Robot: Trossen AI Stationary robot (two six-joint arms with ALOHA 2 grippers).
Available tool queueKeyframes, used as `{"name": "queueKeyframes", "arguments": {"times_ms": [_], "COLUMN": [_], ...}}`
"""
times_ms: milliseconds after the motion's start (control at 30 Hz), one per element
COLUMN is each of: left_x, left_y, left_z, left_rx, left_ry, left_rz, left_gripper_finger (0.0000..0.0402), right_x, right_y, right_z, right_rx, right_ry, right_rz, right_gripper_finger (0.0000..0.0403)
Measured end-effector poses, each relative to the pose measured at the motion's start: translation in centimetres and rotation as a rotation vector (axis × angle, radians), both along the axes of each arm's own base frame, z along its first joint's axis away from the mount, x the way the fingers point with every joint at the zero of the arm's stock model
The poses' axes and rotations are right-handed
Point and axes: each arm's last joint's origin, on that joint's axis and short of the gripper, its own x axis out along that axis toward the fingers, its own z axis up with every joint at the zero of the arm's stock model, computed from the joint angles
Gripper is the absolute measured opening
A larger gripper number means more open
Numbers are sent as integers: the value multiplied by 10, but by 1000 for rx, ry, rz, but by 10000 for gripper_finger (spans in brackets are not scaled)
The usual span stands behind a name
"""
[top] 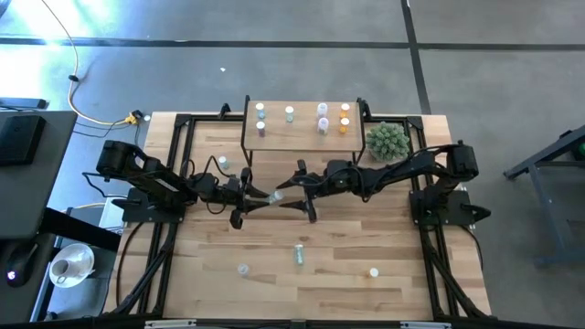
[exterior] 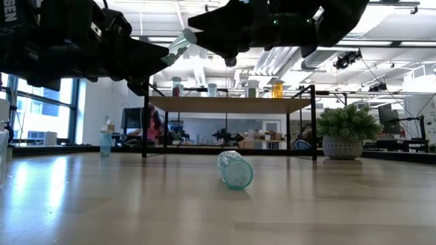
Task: Pick and place medicine bottles onto shelf by color
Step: Put the top green pill bottle on the shelf aligned with the other green pill bottle
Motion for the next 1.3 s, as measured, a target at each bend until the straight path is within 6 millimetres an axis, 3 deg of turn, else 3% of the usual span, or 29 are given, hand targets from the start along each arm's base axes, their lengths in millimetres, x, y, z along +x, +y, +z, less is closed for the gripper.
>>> {"name": "queueKeyframes", "arguments": {"times_ms": [367,1033,1300], "left_x": [0,0,0], "left_y": [0,0,0], "left_z": [-1,-1,-1], "left_rx": [-1,-1,0], "left_ry": [9,9,8], "left_rz": [0,5,8], "left_gripper_finger": [92,92,97], "right_x": [13,15,15], "right_y": [1,-1,-1], "right_z": [-2,-3,-3], "right_rx": [-10,-5,-5], "right_ry": [7,68,67], "right_rz": [-5,-15,-15], "right_gripper_finger": [239,129,114]}}
